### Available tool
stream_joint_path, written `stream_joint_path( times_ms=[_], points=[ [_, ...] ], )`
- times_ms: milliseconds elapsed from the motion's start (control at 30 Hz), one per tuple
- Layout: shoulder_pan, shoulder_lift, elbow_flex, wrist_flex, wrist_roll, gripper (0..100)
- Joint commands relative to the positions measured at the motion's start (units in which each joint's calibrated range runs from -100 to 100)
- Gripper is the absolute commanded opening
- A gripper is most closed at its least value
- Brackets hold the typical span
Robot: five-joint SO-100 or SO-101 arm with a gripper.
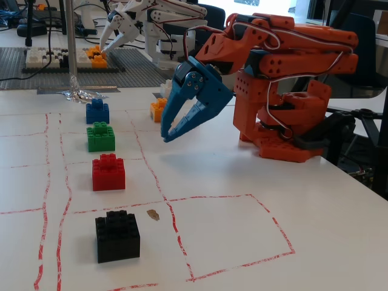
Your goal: Grab the block and put it in the grey marker
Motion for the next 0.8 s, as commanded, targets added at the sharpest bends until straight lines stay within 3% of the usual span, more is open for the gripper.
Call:
stream_joint_path(
  times_ms=[0, 767],
  points=[
    [0.22, -3.51, -0.75, -1.52, -1.12, 0],
    [-1.45, -9.11, 3.88, -2.99, -1.61, 0]
  ],
)
